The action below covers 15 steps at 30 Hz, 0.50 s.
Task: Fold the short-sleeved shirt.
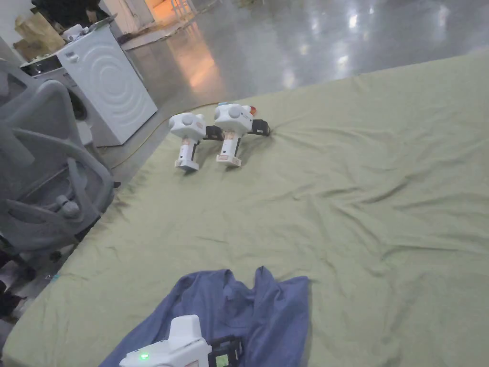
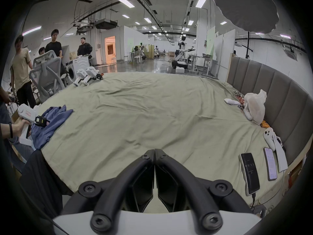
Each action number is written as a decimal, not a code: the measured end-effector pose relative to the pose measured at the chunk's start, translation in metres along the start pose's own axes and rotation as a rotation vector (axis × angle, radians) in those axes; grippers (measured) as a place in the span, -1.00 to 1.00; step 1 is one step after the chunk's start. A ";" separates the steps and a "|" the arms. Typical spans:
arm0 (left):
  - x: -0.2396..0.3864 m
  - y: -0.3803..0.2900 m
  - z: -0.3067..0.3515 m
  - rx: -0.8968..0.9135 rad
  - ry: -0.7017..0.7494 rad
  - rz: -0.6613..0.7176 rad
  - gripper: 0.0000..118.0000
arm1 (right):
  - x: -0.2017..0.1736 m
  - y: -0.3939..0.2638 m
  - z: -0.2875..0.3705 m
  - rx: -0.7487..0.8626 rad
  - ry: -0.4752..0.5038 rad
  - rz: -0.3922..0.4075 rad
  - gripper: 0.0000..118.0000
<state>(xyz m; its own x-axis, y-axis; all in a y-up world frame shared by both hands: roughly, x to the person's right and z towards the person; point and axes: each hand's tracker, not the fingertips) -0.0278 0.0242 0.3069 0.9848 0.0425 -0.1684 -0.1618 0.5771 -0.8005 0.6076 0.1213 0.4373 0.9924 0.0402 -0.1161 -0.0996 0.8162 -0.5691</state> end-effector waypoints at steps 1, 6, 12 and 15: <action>0.003 0.000 0.002 0.008 -0.008 -0.022 0.33 | 0.001 -0.001 0.000 0.000 0.001 -0.004 -1.00; 0.009 0.004 0.004 0.005 -0.007 -0.048 -0.71 | 0.001 -0.005 0.003 -0.009 0.038 -0.023 -1.00; 0.005 0.016 0.011 -0.017 0.013 0.024 -1.00 | 0.010 -0.021 0.015 0.030 -0.001 0.010 -1.00; -0.003 0.034 0.043 0.094 -0.009 0.174 -1.00 | 0.021 -0.030 0.023 0.053 0.010 -0.025 -1.00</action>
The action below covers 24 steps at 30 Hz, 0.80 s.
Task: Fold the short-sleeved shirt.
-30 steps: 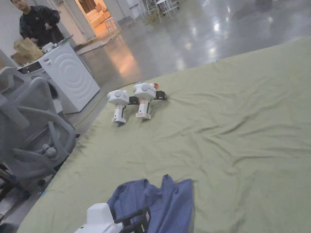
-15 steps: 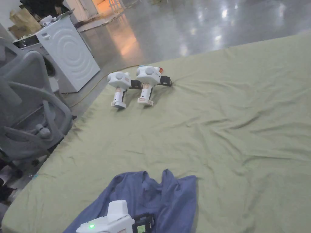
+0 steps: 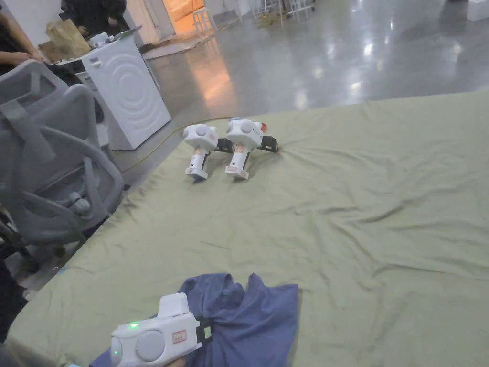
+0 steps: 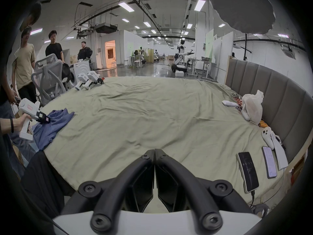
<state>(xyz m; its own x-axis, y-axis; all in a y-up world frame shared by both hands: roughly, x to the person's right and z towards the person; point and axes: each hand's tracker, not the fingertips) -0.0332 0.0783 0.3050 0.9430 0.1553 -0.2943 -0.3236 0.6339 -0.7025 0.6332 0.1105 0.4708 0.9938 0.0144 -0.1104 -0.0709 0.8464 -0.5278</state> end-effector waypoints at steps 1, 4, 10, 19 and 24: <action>-0.002 0.010 0.012 0.036 -0.021 0.046 -1.00 | 0.004 -0.001 0.003 0.004 0.004 -0.005 -1.00; -0.001 0.042 0.047 0.130 -0.050 0.039 -1.00 | 0.016 -0.008 0.012 0.014 0.002 -0.005 -1.00; 0.061 0.130 0.112 0.339 -0.132 -0.070 -1.00 | 0.020 -0.002 0.025 0.038 -0.031 -0.059 -1.00; 0.272 0.163 0.081 0.363 -0.391 -0.369 -1.00 | 0.046 -0.020 0.061 0.047 -0.143 -0.168 -1.00; 0.401 0.074 0.020 0.169 -0.648 -0.485 -1.00 | 0.060 -0.031 0.089 0.050 -0.265 -0.189 -1.00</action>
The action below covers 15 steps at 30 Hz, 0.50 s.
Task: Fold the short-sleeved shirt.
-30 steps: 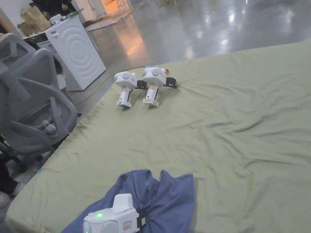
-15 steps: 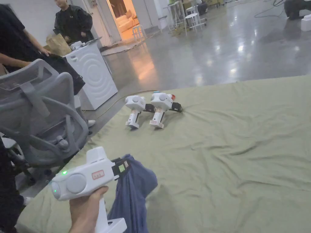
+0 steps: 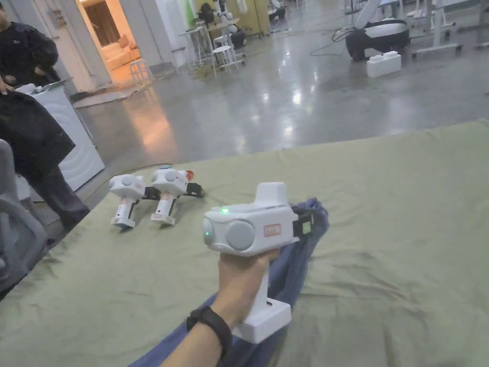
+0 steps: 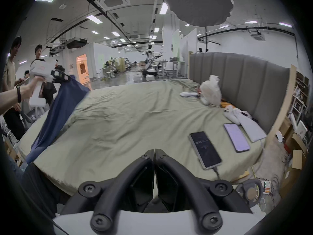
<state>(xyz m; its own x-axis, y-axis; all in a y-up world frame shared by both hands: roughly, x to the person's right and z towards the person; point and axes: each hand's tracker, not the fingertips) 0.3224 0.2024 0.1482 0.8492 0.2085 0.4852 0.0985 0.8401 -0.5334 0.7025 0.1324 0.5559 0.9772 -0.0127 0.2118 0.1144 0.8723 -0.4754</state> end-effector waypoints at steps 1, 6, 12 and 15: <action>0.021 -0.016 -0.020 -0.045 -0.045 0.001 -1.00 | 0.006 -0.002 0.005 -0.002 -0.011 -0.009 -1.00; 0.140 -0.122 -0.085 -0.234 -0.284 -0.003 -1.00 | 0.033 -0.017 0.024 -0.030 -0.076 -0.064 -1.00; 0.240 -0.208 -0.081 -0.348 -0.549 0.074 -1.00 | 0.038 -0.029 0.030 -0.080 -0.102 -0.055 -1.00; 0.241 -0.222 -0.077 -0.355 -0.530 0.142 -0.85 | 0.032 -0.032 0.026 -0.086 -0.093 -0.048 -1.00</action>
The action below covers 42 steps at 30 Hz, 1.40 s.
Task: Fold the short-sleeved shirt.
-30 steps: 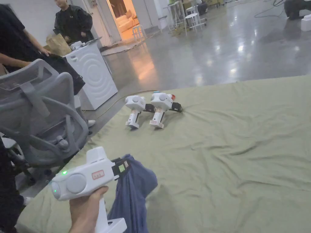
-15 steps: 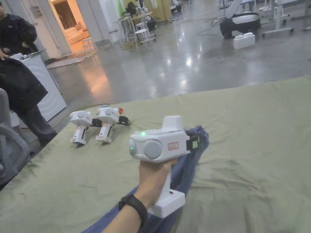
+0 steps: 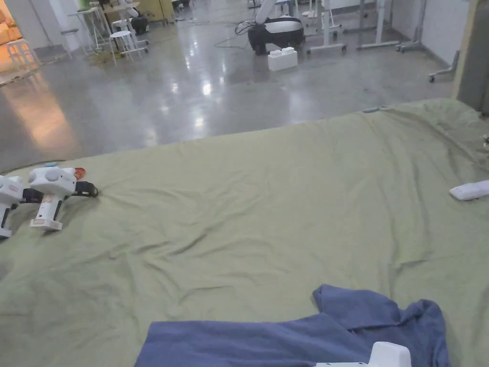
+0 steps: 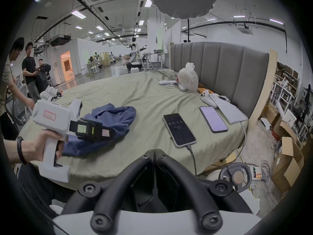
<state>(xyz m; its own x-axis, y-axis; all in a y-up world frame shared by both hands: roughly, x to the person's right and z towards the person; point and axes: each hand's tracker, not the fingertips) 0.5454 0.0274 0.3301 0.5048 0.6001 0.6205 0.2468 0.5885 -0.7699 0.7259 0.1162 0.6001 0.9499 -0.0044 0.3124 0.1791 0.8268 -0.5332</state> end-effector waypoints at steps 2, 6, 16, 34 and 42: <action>-0.008 0.001 0.011 0.027 0.020 0.031 -0.73 | -0.012 0.004 -0.004 -0.005 0.060 0.013 -1.00; -0.016 0.021 0.076 0.186 0.058 -0.011 0.43 | -0.040 0.021 -0.016 0.030 0.140 0.082 -1.00; 0.014 0.025 0.349 0.662 0.443 -0.202 0.43 | -0.092 0.094 -0.027 0.251 0.279 0.156 -1.00; 0.078 -0.077 0.463 0.848 1.050 -0.336 -0.78 | -0.116 0.132 -0.009 0.388 0.259 0.181 -1.00; 0.074 -0.077 0.462 0.815 1.020 -0.314 -1.00 | -0.112 0.128 -0.007 0.369 0.255 0.172 -1.00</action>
<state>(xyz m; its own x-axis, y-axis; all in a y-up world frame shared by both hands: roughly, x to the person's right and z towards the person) 0.1818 0.2773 0.5040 0.9928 -0.0772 0.0911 0.0852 0.9925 -0.0874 0.6439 0.2186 0.4908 0.9986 0.0507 0.0169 -0.0454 0.9719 -0.2309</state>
